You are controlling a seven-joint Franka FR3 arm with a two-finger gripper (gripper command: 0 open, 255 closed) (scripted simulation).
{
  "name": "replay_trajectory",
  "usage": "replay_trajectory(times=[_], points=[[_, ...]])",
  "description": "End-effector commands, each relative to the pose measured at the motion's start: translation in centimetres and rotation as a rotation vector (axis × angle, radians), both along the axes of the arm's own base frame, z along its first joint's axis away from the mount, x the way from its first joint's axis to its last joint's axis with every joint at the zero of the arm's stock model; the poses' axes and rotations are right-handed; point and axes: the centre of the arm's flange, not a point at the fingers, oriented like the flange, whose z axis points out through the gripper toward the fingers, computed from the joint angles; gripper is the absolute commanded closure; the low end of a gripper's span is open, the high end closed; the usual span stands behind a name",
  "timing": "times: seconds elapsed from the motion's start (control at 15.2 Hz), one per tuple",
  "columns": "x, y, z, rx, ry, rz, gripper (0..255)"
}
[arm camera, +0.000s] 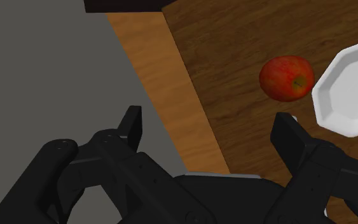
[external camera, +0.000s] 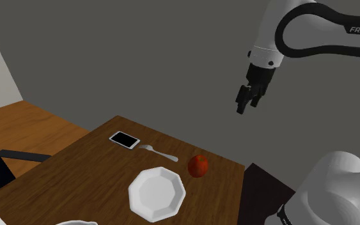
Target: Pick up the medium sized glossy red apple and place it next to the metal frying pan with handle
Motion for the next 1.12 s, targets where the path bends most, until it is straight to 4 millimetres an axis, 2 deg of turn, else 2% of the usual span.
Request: replay_trajectory(times=[0.0,1.06], points=[[0.0,0.0,0.0,0.000,0.000,0.000,0],[5.7,14.0,-15.0,0.001,0.042,0.065,0]])
